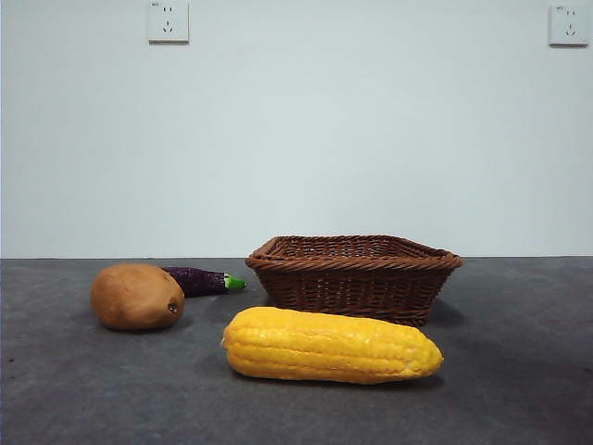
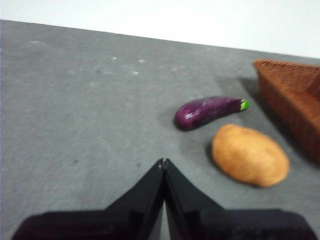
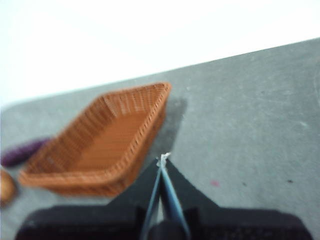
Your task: Help me put the vegetables on the table into the basket
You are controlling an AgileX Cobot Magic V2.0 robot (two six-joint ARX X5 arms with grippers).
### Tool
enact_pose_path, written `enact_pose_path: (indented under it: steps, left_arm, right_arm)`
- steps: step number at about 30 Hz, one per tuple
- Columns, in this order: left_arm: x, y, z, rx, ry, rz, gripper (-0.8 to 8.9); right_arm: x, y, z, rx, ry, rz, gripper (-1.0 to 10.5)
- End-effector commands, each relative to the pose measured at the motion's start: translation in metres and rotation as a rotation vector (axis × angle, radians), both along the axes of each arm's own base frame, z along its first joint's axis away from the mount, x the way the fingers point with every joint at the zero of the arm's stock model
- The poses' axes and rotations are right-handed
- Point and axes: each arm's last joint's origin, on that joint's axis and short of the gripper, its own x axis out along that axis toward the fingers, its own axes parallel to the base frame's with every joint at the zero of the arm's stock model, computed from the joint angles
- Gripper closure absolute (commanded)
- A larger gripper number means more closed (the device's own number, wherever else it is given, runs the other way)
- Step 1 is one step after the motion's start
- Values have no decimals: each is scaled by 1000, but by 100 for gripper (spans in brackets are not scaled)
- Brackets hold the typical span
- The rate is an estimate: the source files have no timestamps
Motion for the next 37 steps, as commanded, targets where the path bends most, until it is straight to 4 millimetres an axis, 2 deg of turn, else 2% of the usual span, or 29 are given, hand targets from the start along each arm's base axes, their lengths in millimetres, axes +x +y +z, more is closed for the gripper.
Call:
enact_pose_path:
  steps: [1, 9, 18, 22, 30, 37]
  left_arm:
    - [-1, -1, 20, -39, -49, -28, 820]
    - [-1, -3, 75, -48, -11, -111, 820]
    - [12, -7, 132, -26, 78, -286, 820]
    - [17, -8, 151, -14, 138, -352, 820]
    - [18, -13, 178, 30, 191, -446, 820]
    - [18, -16, 181, 37, 181, -470, 809]
  right_arm:
    - [-4, 0, 22, 57, -29, -4, 957]
    - [-5, 0, 75, 42, 43, -1, 956]
    - [2, 1, 137, -181, 268, 77, 956]
    - [6, 1, 158, -240, 360, 109, 956]
    - [15, 3, 176, -267, 471, 243, 956]
    - [17, 4, 175, -249, 478, 279, 925]
